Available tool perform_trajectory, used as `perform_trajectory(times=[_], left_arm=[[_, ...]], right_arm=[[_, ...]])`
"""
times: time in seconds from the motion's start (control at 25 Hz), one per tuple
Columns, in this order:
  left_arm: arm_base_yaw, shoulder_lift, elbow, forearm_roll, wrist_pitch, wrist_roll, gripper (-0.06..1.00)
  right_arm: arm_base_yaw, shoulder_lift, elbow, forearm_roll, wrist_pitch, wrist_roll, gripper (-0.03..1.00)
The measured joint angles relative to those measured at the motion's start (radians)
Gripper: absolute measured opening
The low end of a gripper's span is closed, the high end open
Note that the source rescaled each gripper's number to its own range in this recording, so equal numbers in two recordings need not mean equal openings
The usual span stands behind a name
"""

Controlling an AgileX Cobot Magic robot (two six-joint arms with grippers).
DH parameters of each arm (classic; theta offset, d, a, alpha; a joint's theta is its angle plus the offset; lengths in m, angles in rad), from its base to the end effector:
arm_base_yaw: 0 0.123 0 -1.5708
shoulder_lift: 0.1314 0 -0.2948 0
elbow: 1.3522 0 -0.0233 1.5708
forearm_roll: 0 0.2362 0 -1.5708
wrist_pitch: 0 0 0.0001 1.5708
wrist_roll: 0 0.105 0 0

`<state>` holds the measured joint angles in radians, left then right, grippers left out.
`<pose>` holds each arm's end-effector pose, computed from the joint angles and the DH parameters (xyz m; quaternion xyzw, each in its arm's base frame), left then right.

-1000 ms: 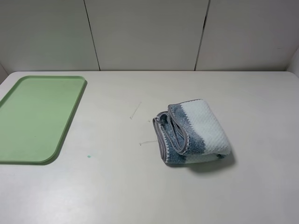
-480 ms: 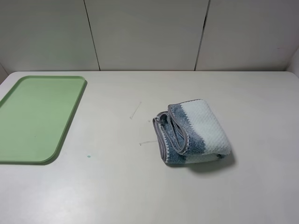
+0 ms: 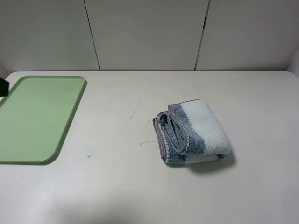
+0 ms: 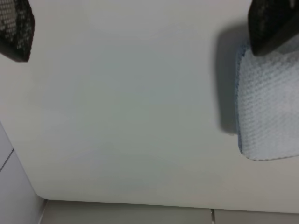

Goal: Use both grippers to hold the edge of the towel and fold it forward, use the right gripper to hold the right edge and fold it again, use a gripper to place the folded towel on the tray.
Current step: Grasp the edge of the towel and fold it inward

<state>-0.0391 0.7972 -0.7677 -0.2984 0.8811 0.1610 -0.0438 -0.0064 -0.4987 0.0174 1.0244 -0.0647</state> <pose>0.1280 -0.0289 0.3224 0.0460 0.9207 -0.1190 0.3689 -0.0142 0.0022 0.2669 -0.0090 0.8422 -0.0205 0.5387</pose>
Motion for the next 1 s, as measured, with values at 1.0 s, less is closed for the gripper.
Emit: perform_trajectory(times=[1.0], left_arm=[[-0.664, 0.956, -0.345, -0.011, -0.434, -0.312, 1.0]], right_arm=[[0.0, 0.0, 0.0, 0.0, 0.0, 0.0, 1.0]])
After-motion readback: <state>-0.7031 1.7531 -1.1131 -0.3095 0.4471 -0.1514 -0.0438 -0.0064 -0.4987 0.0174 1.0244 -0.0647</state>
